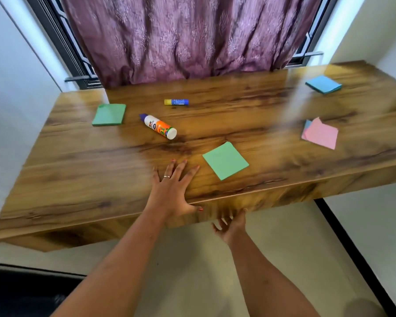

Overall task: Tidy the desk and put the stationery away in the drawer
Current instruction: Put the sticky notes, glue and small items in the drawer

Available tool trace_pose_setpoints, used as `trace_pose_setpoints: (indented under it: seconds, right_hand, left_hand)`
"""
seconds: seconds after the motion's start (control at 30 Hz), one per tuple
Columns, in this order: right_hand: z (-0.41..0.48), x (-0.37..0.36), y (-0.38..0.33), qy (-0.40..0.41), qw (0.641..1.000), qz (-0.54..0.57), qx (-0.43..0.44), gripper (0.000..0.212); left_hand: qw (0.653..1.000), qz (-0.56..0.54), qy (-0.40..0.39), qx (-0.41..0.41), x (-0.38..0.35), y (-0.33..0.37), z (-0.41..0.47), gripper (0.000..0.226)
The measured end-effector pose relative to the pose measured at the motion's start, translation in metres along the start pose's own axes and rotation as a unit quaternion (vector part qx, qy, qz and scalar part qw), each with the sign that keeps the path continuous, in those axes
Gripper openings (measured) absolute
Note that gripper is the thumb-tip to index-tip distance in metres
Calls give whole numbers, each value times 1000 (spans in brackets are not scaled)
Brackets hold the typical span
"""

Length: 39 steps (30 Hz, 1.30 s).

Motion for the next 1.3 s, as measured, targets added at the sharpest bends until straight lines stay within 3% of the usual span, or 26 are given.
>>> trace_pose_setpoints:
  seconds: [0.1, 0.6, 0.7, 0.77, 0.83, 0.93, 1.03, 1.1, 1.13, 1.2, 1.3]
  right_hand:
    - [5, -9, -2, 1, 998, 57, -1, 68]
    - [-28, 34, 15, -3, 998, 62, -5, 72]
    - [-49, 60, -1, 70, 997, 25, 29, 68]
    - [-67, 80, -36, 170, 977, 10, 129, 60]
    - [-94, 94, -81, 256, 930, -42, 260, 51]
    - [-141, 88, -124, 270, 828, -260, 418, 47]
    - [-166, 57, -124, 195, 623, -577, 491, 46]
    - [-168, 46, -94, 120, 482, -743, 449, 47]
    - [-167, 47, -77, 88, 428, -795, 420, 48]
    - [-175, 59, -51, 51, 388, -839, 379, 50]
    - [-188, 76, -42, 35, 378, -856, 350, 52]
  left_hand:
    - [1000, -1, 9, -1, 1, -1, -1, 112]
    - [1000, -11, -15, 2, 4, 2, -3, 122]
    - [999, -13, -21, 21, 2, 1, -5, 116]
    - [998, -28, -33, 51, 0, 5, -15, 108]
    - [995, -53, -45, 76, -7, 19, -34, 99]
    - [993, -81, -21, 82, -24, 57, -82, 82]
    - [991, -91, -32, 95, -42, 81, -120, 62]
    - [986, -102, -57, 117, -45, 85, -133, 60]
    - [984, -107, -69, 126, -46, 86, -137, 59]
    - [981, -110, -78, 142, -46, 94, -149, 58]
    - [978, -114, -65, 160, -46, 108, -173, 57]
Point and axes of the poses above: each hand's wrist, its own z-axis towards the middle knuckle, its own x-axis out of the back of the hand, y = z × x, the point moved 7 cm from there along z, towards the middle knuckle, and after that the axes turned 5 degrees about -y, right-handed, at the moved point
